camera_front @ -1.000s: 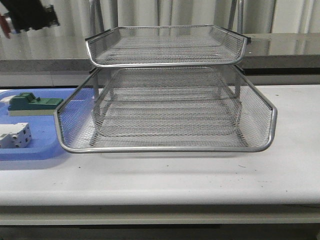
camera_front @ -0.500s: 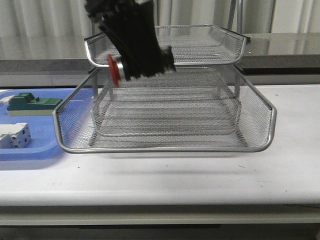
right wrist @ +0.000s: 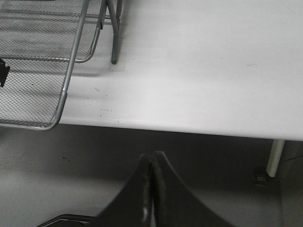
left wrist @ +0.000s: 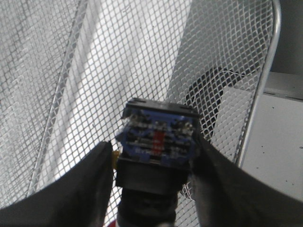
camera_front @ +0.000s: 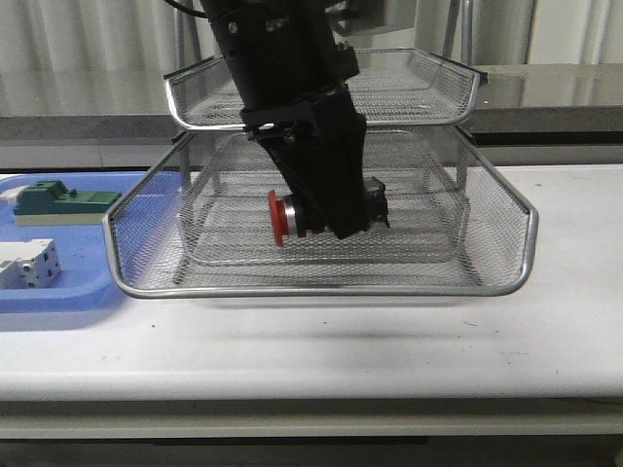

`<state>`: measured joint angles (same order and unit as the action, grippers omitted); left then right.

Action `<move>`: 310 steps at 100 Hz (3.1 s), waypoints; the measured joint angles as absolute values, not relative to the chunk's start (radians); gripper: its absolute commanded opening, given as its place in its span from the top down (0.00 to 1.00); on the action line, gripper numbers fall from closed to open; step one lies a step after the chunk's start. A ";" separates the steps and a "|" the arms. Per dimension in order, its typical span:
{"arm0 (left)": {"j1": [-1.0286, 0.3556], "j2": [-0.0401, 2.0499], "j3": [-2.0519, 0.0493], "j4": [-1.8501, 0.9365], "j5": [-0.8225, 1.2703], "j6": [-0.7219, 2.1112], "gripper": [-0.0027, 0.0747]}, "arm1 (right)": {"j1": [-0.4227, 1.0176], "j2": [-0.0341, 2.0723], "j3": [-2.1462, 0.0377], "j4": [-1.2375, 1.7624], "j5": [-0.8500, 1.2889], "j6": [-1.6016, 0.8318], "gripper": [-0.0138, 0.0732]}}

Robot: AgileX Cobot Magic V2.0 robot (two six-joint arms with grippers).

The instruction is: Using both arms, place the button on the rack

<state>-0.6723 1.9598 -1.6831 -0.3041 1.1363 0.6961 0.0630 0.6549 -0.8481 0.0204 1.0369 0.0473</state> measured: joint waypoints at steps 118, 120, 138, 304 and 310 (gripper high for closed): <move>-0.257 1.467 -1.469 -0.315 1.068 0.577 0.36 | 0.063 0.655 -0.848 0.020 1.038 0.047 0.92; -0.240 1.454 -1.446 -0.317 1.056 0.576 0.36 | 0.063 0.655 -0.848 0.020 1.038 0.047 0.92; -0.137 1.269 -1.216 -0.356 0.874 0.573 0.36 | 0.063 0.655 -0.848 0.020 1.038 0.047 0.92; -0.092 0.351 -0.266 -0.582 0.083 0.570 0.99 | 0.063 0.655 -0.848 0.020 1.038 0.047 0.92; -0.092 0.351 -0.266 -0.582 0.083 0.570 0.99 | 0.063 0.655 -0.848 0.020 1.038 0.047 0.92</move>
<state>-0.0919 0.3515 -0.2661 -0.5817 0.0829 0.5704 0.0630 0.6549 -0.8481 0.0204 1.0376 0.0473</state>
